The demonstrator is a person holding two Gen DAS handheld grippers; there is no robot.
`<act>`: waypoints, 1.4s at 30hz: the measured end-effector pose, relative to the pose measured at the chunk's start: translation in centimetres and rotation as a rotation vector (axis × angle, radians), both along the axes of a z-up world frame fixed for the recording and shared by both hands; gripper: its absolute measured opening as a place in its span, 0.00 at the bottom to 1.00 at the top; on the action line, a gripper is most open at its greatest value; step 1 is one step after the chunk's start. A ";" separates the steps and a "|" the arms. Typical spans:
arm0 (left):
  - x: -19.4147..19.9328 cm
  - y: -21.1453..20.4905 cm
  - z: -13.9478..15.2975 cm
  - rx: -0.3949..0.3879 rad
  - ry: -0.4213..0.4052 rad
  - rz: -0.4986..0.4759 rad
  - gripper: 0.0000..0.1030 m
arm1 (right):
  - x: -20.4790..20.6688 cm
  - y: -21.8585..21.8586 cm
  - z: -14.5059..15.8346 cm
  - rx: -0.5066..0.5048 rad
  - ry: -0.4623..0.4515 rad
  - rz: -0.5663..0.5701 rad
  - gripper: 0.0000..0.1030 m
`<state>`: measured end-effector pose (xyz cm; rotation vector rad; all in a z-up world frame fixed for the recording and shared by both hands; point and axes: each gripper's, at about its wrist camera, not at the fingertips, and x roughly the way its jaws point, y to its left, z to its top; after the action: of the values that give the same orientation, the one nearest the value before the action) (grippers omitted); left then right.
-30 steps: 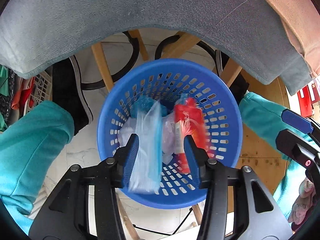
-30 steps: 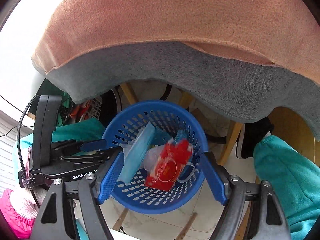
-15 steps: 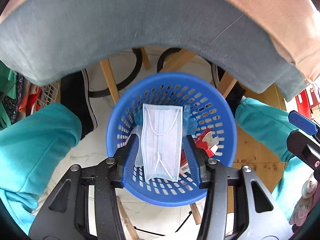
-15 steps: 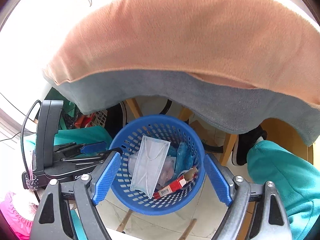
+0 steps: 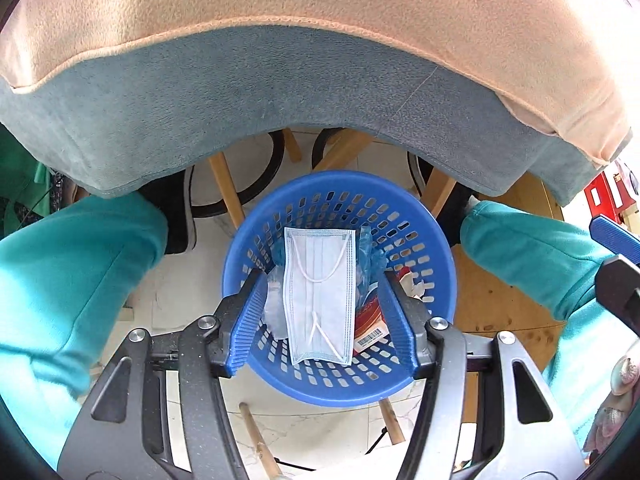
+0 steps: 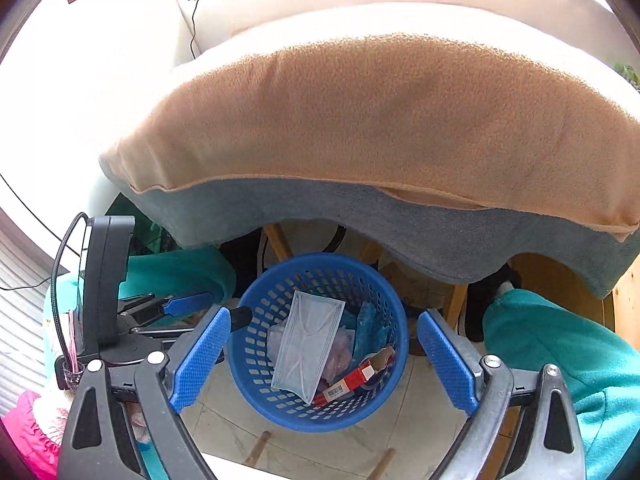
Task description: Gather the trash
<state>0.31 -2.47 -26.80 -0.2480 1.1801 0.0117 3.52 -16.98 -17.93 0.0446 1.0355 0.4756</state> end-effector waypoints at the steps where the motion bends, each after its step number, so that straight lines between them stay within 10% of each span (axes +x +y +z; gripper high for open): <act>1: -0.1 -0.1 0.2 -0.002 -0.005 -0.002 0.57 | 0.0 -0.1 0.3 0.011 -0.006 0.001 0.93; 25: -0.7 0.4 23.5 0.076 -0.613 0.055 0.96 | 1.7 -3.3 16.7 0.213 -0.438 -0.118 1.00; 42: -1.9 1.4 28.2 0.053 -0.719 0.144 0.99 | 2.4 -4.4 18.7 0.239 -0.469 -0.149 1.00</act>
<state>-1.57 -1.11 1.42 -0.2600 0.4448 0.0735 5.87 -21.34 0.78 0.2121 0.5085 0.4441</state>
